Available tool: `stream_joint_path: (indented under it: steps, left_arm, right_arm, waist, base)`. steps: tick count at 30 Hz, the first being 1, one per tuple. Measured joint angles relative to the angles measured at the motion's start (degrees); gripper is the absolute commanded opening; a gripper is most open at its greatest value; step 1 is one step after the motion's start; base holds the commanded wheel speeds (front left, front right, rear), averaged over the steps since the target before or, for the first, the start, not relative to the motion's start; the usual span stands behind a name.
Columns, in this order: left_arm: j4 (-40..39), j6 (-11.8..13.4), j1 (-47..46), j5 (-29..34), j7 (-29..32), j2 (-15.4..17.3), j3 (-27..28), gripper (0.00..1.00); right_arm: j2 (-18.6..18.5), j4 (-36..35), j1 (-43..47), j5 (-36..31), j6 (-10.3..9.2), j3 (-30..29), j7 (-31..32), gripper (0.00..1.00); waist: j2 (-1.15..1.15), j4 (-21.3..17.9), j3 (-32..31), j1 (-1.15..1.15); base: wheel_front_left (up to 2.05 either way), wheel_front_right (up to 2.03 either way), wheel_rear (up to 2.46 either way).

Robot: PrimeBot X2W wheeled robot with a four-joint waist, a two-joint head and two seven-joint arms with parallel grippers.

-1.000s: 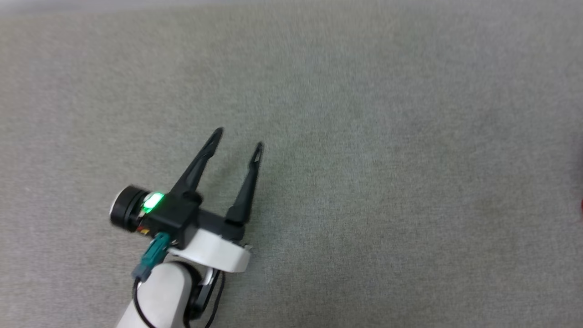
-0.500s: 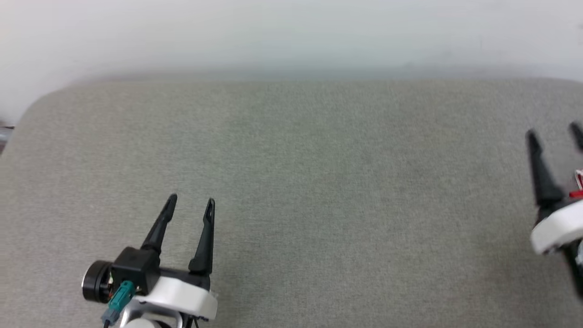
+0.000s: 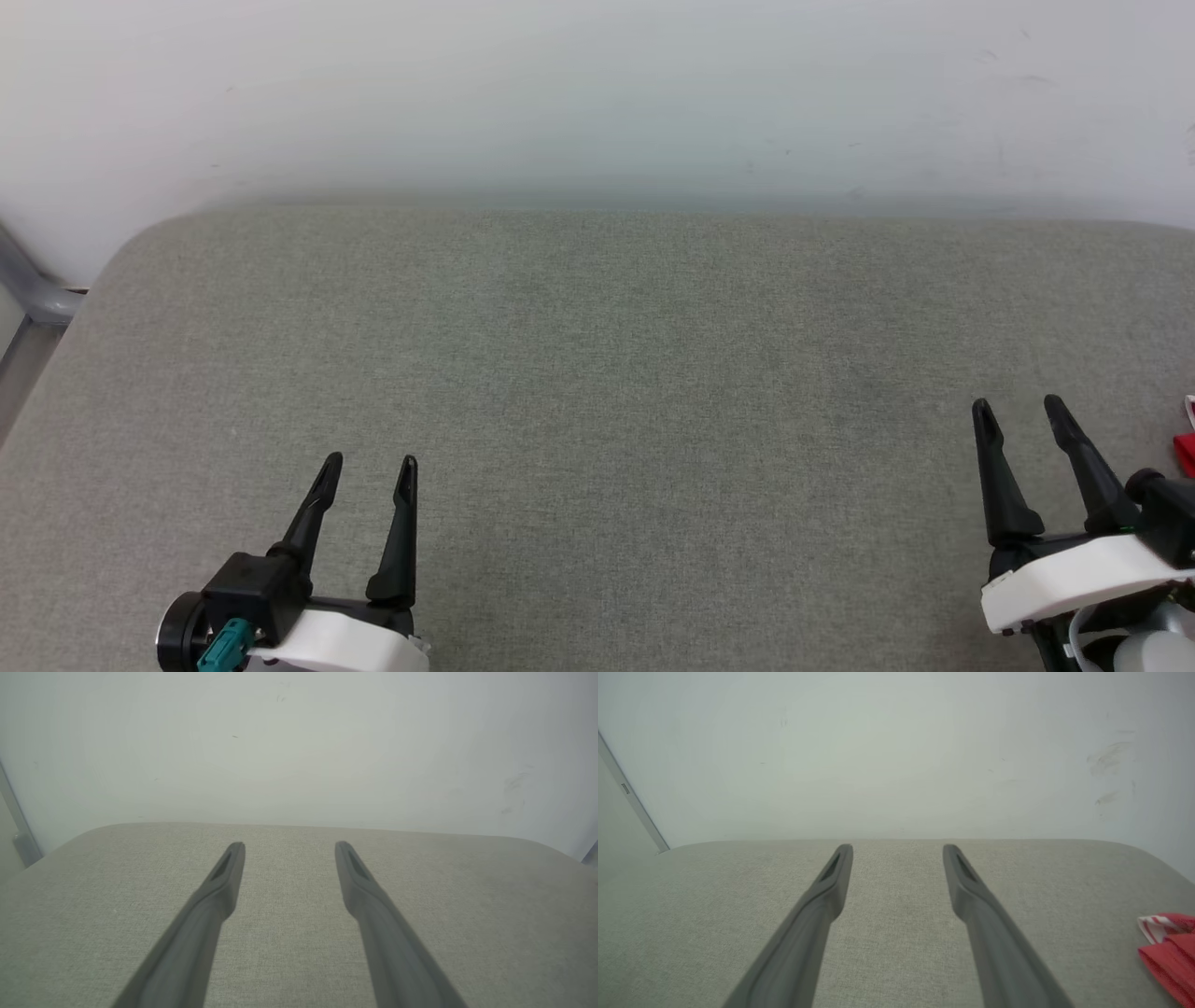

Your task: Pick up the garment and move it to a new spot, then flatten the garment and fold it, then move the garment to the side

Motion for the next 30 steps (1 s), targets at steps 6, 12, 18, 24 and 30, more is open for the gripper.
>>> stream_joint_path:
  steps: [6, 12, 18, 24, 30]
  left_arm:
    - [0.8, -0.6, 0.1, 0.9, 0.0, -1.1, 2.0, 1.0]
    - [0.9, -1.1, 0.1, 2.1, 0.0, -2.3, 3.4, 1.0]
    - [1.0, -1.6, 0.1, 3.0, 0.0, -2.8, 4.2, 1.0]
    - [1.0, -1.8, 0.1, 3.4, 0.0, -3.4, 5.0, 1.0]
    - [1.0, -2.2, 0.1, 3.7, 0.0, -3.9, 5.6, 1.0]
  right_arm:
    - [1.0, 2.4, 0.6, 0.3, 0.0, 1.1, -2.8, 1.0]
    - [1.5, 3.8, 0.6, 0.0, 0.0, 1.5, -3.8, 1.0]
    - [1.5, 4.1, 0.4, 0.0, 0.0, 1.9, -3.9, 1.0]
    - [1.5, 4.2, 0.4, 0.0, 0.0, 1.8, -3.8, 1.0]
    - [1.5, 4.1, 0.4, 0.0, 0.0, 1.7, -3.5, 1.0]
  waist:
    - [0.0, 0.0, -0.1, 0.01]
    - [0.0, -0.3, -0.1, 0.01]
    - [0.0, -0.4, -0.2, 0.01]
    - [0.0, -0.5, -0.4, 0.01]
    - [0.0, -0.5, -0.3, 0.01]
  base:
    - [0.0, 0.0, 0.0]
    - [0.0, 0.0, 0.0]
    - [0.0, 0.0, 0.0]
    - [0.0, 0.0, 0.0]
    - [0.0, 0.0, 0.0]
